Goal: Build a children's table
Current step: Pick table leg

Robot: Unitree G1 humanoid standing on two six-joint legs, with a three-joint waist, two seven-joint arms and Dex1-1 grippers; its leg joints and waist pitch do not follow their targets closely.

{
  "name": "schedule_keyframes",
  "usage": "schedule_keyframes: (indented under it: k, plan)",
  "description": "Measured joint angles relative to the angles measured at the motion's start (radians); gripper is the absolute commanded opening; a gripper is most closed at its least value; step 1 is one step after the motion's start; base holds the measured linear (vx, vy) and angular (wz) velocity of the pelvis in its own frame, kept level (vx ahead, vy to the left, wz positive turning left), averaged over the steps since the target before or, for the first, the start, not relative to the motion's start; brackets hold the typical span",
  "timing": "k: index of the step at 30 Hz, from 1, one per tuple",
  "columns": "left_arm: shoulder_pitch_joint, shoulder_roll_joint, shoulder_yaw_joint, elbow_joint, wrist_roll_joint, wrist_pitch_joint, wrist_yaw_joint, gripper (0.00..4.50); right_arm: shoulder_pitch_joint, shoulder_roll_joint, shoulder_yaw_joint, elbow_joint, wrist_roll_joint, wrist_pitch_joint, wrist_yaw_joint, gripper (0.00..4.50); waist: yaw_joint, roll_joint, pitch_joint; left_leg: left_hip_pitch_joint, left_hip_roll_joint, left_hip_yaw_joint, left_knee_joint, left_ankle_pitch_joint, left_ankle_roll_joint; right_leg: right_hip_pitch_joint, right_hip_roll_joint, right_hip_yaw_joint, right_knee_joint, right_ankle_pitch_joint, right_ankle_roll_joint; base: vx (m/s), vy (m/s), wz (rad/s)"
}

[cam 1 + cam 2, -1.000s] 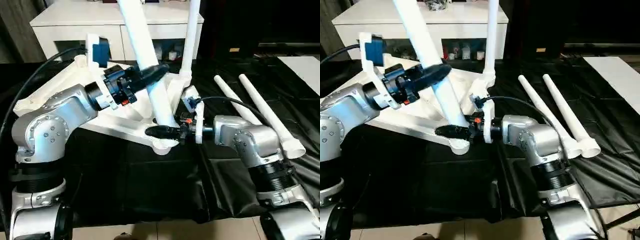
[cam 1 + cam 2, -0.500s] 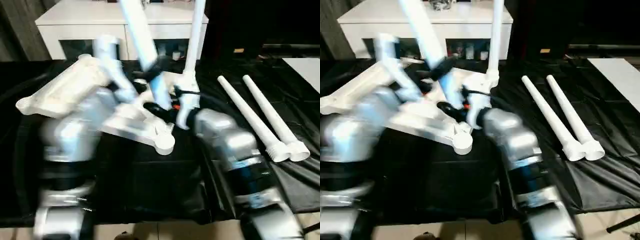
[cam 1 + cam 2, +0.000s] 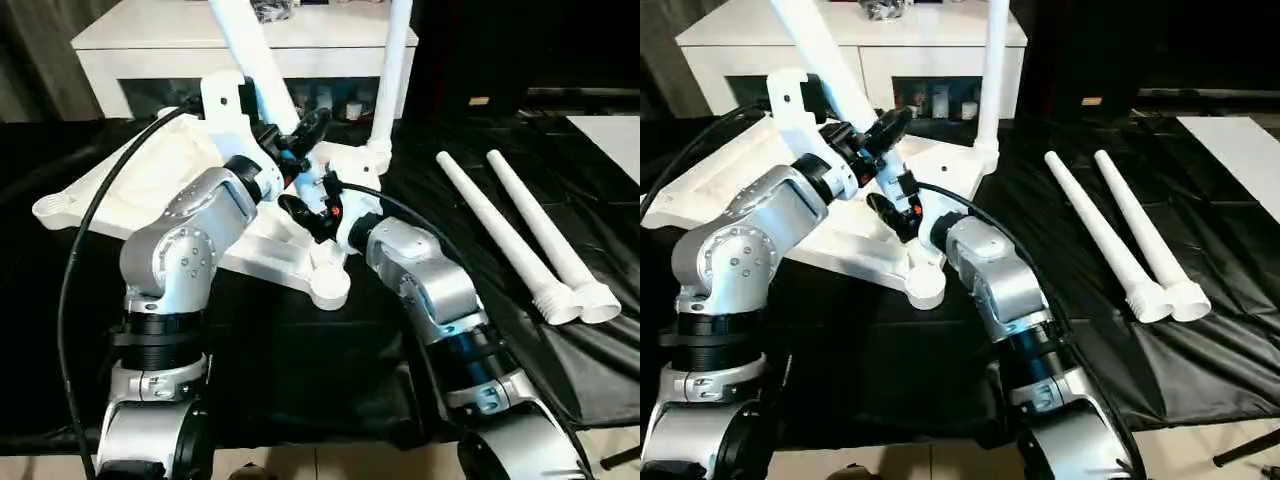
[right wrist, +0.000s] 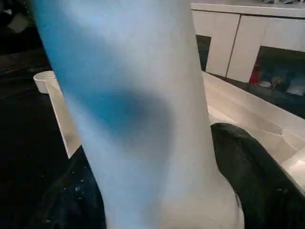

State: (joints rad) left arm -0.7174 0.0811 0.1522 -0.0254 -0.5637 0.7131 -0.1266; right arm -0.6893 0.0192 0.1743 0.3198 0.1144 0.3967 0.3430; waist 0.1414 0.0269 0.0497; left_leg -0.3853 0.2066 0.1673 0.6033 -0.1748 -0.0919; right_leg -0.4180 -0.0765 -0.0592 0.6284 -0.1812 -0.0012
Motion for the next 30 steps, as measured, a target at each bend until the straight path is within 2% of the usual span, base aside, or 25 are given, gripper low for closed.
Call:
schedule_keyframes:
  k: [4, 8, 9, 10, 12, 13, 15, 18, 21, 24, 30]
  plan:
    - [-0.003, -0.003, 0.003, 0.003, 0.0, -0.002, 0.005, 1.94, -0.004, 0.004, 0.0, 0.009, -0.001, -0.008, -0.005, 2.74, 0.0, 0.0, 0.0, 0.0, 0.0, 0.0, 0.0, 0.0, 0.0, 0.0, 0.0, 0.0, 0.0, 0.0, 0.0, 0.0, 0.0, 0.0]
    - [-0.011, 0.012, 0.007, 0.003, -0.006, -0.001, -0.006, 1.93, -0.019, 0.01, -0.005, 0.028, 0.0, -0.028, 0.006, 2.74, 0.0, 0.0, 0.0, 0.0, 0.0, 0.0, 0.0, 0.0, 0.0, 0.0, 0.0, 0.0, 0.0, 0.0, 0.0, 0.0, 0.0, 0.0]
    - [-0.011, 0.017, 0.006, 0.003, -0.008, 0.0, -0.013, 1.93, -0.02, 0.011, -0.009, 0.031, 0.007, -0.029, 0.016, 3.3, 0.0, 0.0, 0.0, 0.0, 0.0, 0.0, 0.0, 0.0, 0.0, 0.0, 0.0, 0.0, 0.0, 0.0, 0.0, 0.0, 0.0, 0.0]
    - [-0.011, 0.023, 0.005, 0.003, -0.009, 0.003, -0.022, 1.93, -0.02, 0.012, -0.015, 0.035, 0.019, -0.029, 0.029, 3.44, 0.0, 0.0, 0.0, 0.0, 0.0, 0.0, 0.0, 0.0, 0.0, 0.0, 0.0, 0.0, 0.0, 0.0, 0.0, 0.0, 0.0, 0.0]
    - [-0.011, 0.049, 0.025, 0.005, -0.03, 0.007, -0.045, 1.93, -0.02, 0.01, -0.052, 0.034, 0.088, -0.028, 0.085, 3.5, 0.0, 0.001, 0.0, 0.0, 0.0, 0.0, 0.0, 0.0, 0.0, 0.0, 0.0, 0.0, 0.0, 0.0, 0.0, 0.0, 0.0, 0.0]
    - [-0.011, 0.051, 0.028, 0.005, -0.033, 0.007, -0.052, 1.93, -0.021, 0.008, -0.056, 0.034, 0.098, -0.027, 0.098, 3.5, 0.0, 0.0, 0.0, 0.0, 0.0, 0.0, 0.0, 0.0, 0.0, 0.0, 0.0, 0.0, 0.0, 0.0, 0.0, 0.0, 0.0, 0.0]
    - [-0.011, 0.094, 0.015, 0.007, -0.045, 0.03, -0.115, 1.9, -0.028, -0.026, -0.068, 0.033, 0.156, 0.025, 0.189, 3.9, 0.002, 0.0, 0.0, 0.0, 0.0, 0.0, 0.0, 0.0, 0.0, 0.0, 0.0, -0.001, 0.0, 0.0, 0.0, 0.0, 0.0, 0.0]
    - [-0.011, 0.156, -0.015, 0.006, -0.05, 0.057, -0.195, 1.89, -0.039, -0.097, -0.071, 0.032, 0.201, 0.093, 0.313, 4.0, 0.003, 0.0, 0.0, 0.0, 0.0, 0.0, 0.0, 0.0, 0.0, 0.001, 0.0, -0.001, 0.0, 0.0, 0.0, 0.0, 0.0, 0.0]
    - [-0.01, 0.221, -0.056, 0.004, -0.059, 0.081, -0.31, 1.89, -0.04, -0.196, -0.056, 0.023, 0.238, 0.155, 0.477, 4.34, 0.003, -0.001, 0.001, 0.0, 0.0, 0.0, 0.0, 0.0, 0.0, 0.001, 0.0, -0.001, 0.0, 0.0, 0.0, 0.0, 0.0, 0.0]
    - [-0.008, 0.274, -0.089, -0.003, -0.071, 0.09, -0.414, 1.89, -0.041, -0.261, -0.045, 0.012, 0.248, 0.19, 0.58, 4.35, 0.001, -0.001, 0.001, 0.0, 0.0, 0.0, 0.0, 0.0, 0.0, 0.0, 0.0, -0.001, 0.001, 0.0, 0.0, 0.0, 0.0, 0.0]
    - [-0.008, 0.304, -0.122, -0.022, -0.088, 0.104, -0.5, 1.89, -0.046, -0.281, -0.008, 0.007, 0.265, 0.215, 0.655, 4.35, 0.0, -0.001, 0.001, 0.0, 0.001, 0.001, 0.001, 0.0, 0.0, 0.0, 0.0, -0.001, 0.002, 0.0, -0.001, 0.0, 0.0, 0.0]
